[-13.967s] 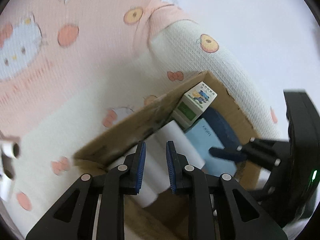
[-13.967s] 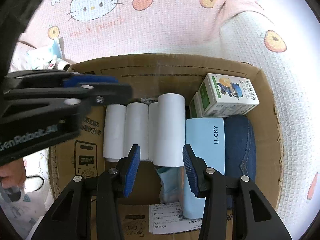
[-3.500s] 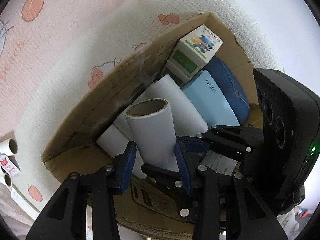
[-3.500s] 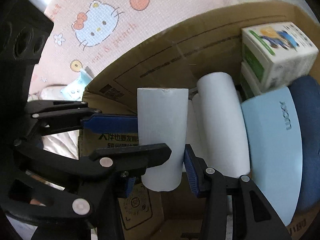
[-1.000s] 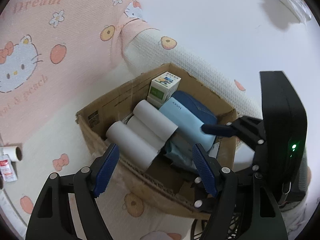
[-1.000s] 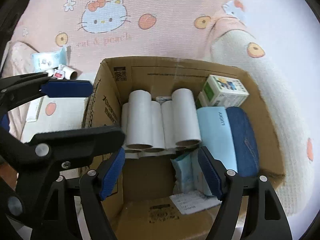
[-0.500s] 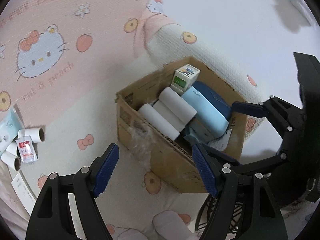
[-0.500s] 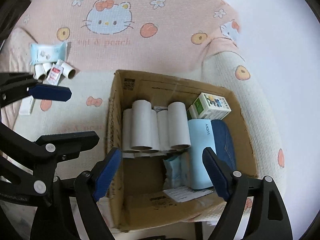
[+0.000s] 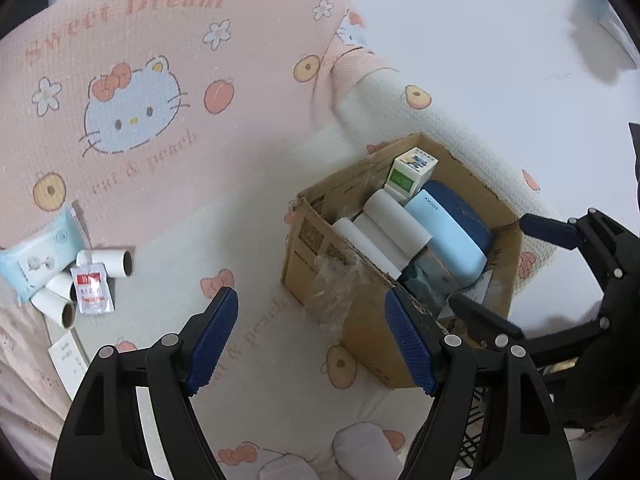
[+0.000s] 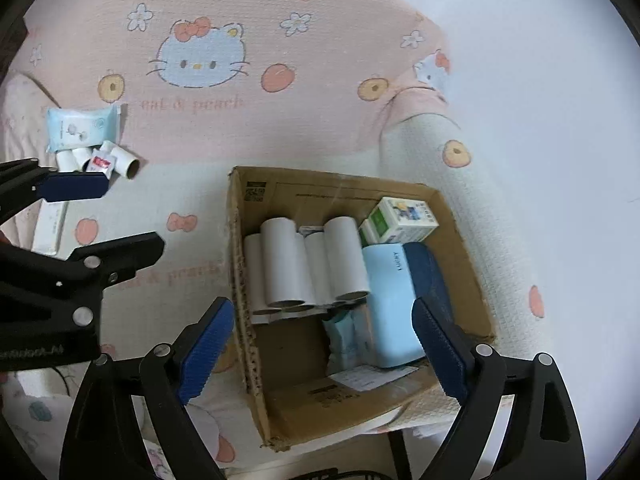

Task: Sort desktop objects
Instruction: 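Withdraw both grippers up and away from the box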

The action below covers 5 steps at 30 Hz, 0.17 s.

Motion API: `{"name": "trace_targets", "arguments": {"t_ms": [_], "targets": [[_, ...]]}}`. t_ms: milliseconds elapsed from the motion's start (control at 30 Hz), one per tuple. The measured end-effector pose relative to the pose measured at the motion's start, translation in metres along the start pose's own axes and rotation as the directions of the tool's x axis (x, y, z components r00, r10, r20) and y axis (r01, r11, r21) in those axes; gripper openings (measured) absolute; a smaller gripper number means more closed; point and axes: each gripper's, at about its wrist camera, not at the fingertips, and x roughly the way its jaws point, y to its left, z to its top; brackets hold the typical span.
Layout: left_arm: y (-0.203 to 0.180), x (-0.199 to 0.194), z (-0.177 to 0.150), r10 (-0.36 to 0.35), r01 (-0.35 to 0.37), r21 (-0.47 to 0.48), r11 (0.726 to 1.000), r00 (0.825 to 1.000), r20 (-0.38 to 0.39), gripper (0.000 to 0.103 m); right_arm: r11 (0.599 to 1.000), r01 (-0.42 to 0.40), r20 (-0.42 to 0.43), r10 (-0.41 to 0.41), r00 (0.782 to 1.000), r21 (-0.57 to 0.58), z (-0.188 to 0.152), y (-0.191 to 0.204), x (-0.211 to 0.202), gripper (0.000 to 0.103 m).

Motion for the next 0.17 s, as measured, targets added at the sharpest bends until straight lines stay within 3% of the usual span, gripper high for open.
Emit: {"name": "trace_targets", "arguments": {"t_ms": [167], "targets": [[-0.0087,0.0021,-0.0004,-0.004,0.004,0.022,1.0,1.0,-0.008,0.079,1.0,-0.009,-0.012,0.009,1.0,-0.011,-0.0019,0.0011,0.003,0.09]]}}
